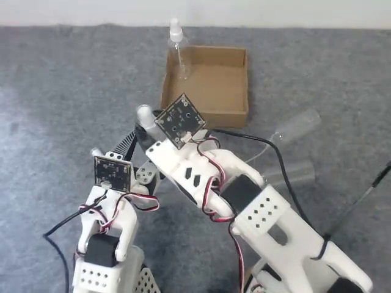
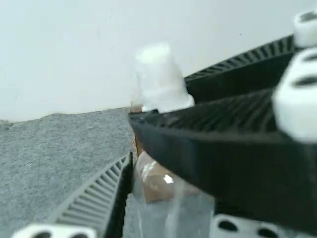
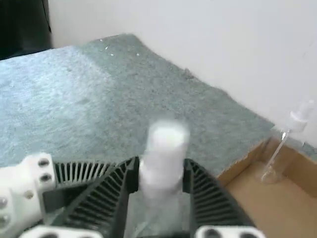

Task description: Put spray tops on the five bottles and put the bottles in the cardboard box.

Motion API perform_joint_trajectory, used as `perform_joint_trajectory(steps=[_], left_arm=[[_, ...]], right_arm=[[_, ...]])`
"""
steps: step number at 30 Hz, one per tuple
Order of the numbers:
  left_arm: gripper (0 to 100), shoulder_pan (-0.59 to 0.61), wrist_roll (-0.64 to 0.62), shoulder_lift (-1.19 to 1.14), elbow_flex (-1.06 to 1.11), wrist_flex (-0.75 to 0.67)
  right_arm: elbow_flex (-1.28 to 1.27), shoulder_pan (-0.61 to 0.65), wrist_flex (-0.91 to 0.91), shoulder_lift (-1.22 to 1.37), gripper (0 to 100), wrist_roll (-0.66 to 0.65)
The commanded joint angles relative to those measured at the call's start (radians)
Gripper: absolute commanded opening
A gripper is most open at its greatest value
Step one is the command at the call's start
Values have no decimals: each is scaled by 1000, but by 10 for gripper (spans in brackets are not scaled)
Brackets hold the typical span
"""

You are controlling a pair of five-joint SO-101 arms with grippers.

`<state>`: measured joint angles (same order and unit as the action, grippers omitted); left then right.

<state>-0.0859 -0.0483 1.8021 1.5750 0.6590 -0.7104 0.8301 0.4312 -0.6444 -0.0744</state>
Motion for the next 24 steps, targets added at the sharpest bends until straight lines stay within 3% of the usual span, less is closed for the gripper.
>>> perform_joint_trajectory(steps=[1, 4, 13, 24], left_arm=[[218, 9, 8, 21, -15, -5], [218, 9, 8, 21, -15, -5], [218, 9, 8, 21, -15, -5], [218, 9, 8, 21, -15, -3]], right_arm=[[32, 5, 101, -104, 273, 58], [32, 5, 154, -171, 323, 71], [34, -2, 214, -334, 321, 68], [32, -35, 383, -518, 254, 68]])
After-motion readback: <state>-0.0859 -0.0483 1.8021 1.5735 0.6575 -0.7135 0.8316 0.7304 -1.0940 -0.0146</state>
